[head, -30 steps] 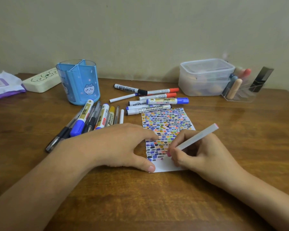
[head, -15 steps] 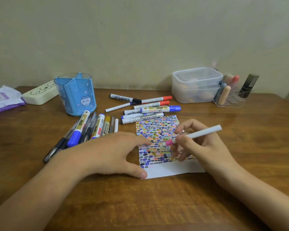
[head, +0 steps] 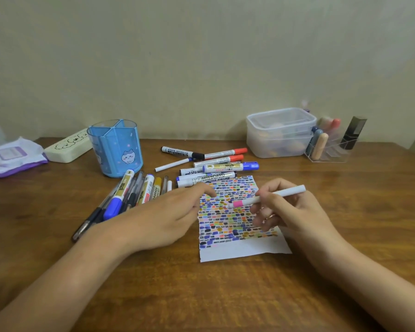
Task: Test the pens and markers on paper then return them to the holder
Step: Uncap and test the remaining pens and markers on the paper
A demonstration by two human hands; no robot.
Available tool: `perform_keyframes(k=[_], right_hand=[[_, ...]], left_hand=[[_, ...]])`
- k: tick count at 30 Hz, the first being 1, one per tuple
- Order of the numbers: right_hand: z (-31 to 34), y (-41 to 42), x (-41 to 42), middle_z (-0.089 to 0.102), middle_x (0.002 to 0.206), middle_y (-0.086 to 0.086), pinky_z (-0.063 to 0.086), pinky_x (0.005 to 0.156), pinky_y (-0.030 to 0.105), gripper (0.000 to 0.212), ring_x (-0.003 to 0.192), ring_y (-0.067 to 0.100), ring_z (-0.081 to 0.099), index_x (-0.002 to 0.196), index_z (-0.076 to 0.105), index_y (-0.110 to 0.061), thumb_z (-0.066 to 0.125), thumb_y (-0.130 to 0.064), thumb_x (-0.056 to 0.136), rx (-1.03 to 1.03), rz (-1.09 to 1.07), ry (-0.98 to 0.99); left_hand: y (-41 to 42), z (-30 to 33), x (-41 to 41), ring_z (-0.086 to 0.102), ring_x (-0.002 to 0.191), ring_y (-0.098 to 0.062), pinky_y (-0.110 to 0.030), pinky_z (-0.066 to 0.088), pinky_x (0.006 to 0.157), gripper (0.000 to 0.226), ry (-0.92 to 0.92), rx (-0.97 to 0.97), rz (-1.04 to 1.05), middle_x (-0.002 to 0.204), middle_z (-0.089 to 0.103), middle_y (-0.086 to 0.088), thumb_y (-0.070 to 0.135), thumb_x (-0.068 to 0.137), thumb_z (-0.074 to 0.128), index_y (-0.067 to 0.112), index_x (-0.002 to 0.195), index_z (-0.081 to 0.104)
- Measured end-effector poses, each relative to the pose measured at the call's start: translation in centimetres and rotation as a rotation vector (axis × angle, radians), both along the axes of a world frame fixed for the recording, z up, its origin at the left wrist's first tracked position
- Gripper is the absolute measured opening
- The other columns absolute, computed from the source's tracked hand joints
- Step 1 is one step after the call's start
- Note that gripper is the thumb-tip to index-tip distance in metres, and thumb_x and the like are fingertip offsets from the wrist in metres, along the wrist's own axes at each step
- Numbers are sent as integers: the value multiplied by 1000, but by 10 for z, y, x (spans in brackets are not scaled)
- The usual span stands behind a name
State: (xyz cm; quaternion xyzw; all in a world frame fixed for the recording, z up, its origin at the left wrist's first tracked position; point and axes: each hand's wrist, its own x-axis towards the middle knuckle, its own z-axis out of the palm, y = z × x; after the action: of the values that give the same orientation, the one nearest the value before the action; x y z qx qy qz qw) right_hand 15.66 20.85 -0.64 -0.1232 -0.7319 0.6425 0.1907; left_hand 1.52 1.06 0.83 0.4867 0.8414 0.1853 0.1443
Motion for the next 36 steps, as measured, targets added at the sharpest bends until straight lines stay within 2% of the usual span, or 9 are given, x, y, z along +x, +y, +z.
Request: perform_keyframes(k=[4, 6, 9, 15, 21, 25, 28, 31, 36], right_hand=[[1, -1, 0, 72, 75, 7, 53, 58, 28, 22, 65, 19, 68, 90, 69, -11, 67, -32, 85, 7, 9, 8], [1, -1, 0, 72, 76, 7, 54, 58, 27, 19, 65, 20, 69, 90, 70, -11, 64, -29, 89, -23, 15, 7], [0, -2, 0, 73, 78, 11, 53, 57, 25, 15, 67, 23, 70, 95, 71, -10, 58, -17, 97, -59, 49, 12], [1, -5, 1, 75, 85, 16, 54, 57, 27, 31, 69, 26, 71, 97, 67, -9, 64, -34, 79, -60, 68, 33], [0, -8, 0, 76, 89, 13, 54, 59, 27, 13, 70, 22, 72, 84, 72, -28, 71, -41, 87, -20, 83, 29], [0, -9, 1, 76, 87, 13, 53, 58, 26, 14, 69, 22, 72, 84, 73, -27, 66, -39, 83, -10, 99, 39], [-2, -9, 1, 76, 86, 13, 53, 58, 25, 18, 69, 23, 71, 87, 72, -21, 65, -36, 82, -8, 103, 32], [-2, -9, 1, 76, 86, 13, 54, 58, 26, 16, 70, 23, 71, 86, 73, -23, 65, -36, 83, -2, 111, 19], [-1, -8, 2, 77, 89, 11, 55, 59, 26, 16, 70, 22, 71, 89, 75, -21, 66, -33, 84, 36, 102, 25]], left_hand=[[0, 2, 0, 50, 96, 4, -15, 42, 80, 41, 69, 7, 5, 97, 58, 18, 15, 106, 34, 46, 134, 37], [1, 3, 1, 54, 96, 6, -18, 45, 84, 42, 48, 51, 5, 96, 64, 21, 17, 106, 39, 48, 134, 38], [3, 5, 5, 57, 91, 8, -17, 45, 80, 47, -8, 94, -11, 95, 68, 23, 16, 103, 47, 50, 135, 38], [6, 7, 9, 59, 90, 9, -18, 42, 79, 56, -57, 139, -20, 94, 70, 26, 14, 100, 55, 52, 138, 38], [6, 8, 13, 58, 86, 9, -12, 40, 74, 67, -58, 139, -46, 97, 70, 25, 13, 100, 56, 58, 143, 29], [7, 9, 14, 55, 80, 13, -4, 36, 67, 72, -46, 137, -61, 98, 70, 23, 15, 101, 56, 63, 144, 24], [6, 8, 14, 53, 81, 14, -9, 38, 64, 72, -13, 124, -64, 101, 67, 24, 18, 100, 57, 66, 142, 23], [7, 6, 11, 52, 86, 7, -13, 38, 68, 69, 45, 135, -46, 106, 57, 27, 21, 97, 62, 63, 141, 29], [7, 6, 7, 59, 83, 4, -15, 49, 73, 58, -10, 173, 4, 91, 60, 17, 19, 92, 69, 51, 137, 48]])
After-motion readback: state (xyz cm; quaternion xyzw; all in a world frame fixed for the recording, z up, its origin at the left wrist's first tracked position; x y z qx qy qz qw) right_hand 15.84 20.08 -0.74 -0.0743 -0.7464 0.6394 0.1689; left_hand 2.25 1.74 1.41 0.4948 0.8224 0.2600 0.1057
